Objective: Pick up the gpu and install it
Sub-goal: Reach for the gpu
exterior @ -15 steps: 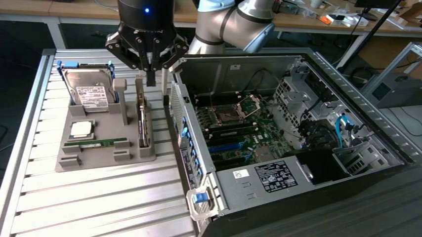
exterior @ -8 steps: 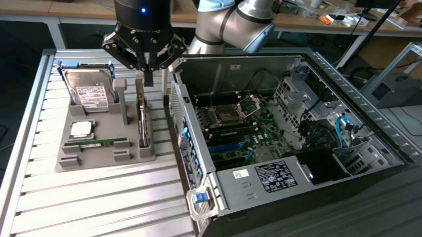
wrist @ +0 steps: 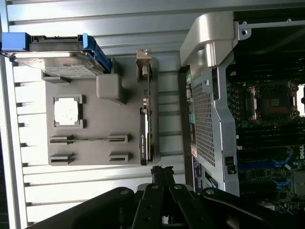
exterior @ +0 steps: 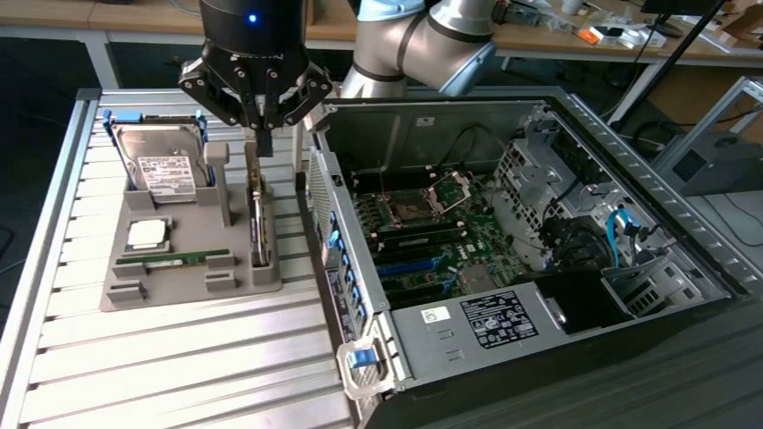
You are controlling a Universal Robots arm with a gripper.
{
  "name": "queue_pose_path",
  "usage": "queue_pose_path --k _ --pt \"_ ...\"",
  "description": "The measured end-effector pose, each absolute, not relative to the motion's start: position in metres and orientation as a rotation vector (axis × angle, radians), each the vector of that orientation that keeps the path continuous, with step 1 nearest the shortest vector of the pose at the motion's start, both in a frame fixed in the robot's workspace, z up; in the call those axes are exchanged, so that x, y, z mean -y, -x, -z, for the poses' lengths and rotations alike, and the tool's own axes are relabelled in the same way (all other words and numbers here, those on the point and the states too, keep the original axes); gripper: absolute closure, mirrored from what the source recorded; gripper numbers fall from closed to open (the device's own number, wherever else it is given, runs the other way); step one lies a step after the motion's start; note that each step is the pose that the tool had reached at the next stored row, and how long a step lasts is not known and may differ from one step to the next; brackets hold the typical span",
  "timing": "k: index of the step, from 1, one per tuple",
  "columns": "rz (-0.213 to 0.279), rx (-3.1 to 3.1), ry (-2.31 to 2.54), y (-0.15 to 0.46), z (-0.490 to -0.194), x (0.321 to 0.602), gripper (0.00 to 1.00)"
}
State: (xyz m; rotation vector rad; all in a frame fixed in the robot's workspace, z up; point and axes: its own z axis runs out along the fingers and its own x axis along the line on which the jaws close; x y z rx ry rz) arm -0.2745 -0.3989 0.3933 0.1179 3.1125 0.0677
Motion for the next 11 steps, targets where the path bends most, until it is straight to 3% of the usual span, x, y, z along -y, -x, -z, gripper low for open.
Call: queue_pose_path --k 11 --pt "-0.068 -3.112 -0.118 0.2808 -0.3933 0.399 0.89"
